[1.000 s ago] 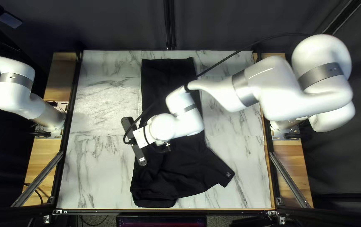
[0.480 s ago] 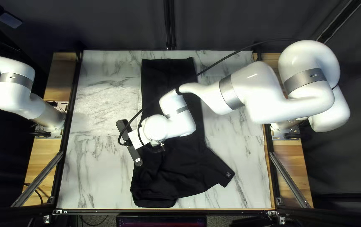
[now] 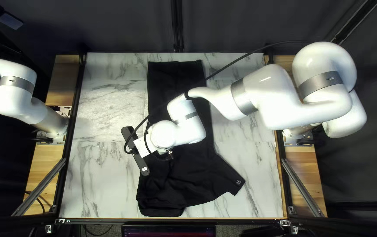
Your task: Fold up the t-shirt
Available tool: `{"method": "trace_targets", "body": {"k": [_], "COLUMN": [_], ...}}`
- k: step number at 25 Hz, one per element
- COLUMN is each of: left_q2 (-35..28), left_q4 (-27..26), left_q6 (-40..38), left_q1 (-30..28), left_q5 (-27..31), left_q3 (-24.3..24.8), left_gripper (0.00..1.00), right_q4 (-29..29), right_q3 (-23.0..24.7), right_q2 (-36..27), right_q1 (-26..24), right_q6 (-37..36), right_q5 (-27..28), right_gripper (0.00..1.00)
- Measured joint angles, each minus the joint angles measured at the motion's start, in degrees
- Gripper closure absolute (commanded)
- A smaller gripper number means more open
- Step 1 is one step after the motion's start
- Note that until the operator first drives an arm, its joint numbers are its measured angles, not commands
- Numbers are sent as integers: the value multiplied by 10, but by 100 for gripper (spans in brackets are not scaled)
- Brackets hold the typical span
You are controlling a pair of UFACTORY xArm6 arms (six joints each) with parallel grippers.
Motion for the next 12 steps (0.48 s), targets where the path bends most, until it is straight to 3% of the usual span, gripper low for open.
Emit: {"method": "trace_targets", "body": {"k": [6, 12], "left_q2": [0, 0], "left_q4": [0, 0], "left_q6": [0, 0], "left_q1": [0, 0], "left_q5": [0, 0], "left_q3": [0, 0], "left_gripper": [0, 0], "right_q4": [-18, -21], "right_q3": [51, 117], "right_q2": [-45, -133], "right_q1": [29, 44], "right_q6": [49, 69], "right_q5": [5, 24], "right_gripper": [0, 0]}}
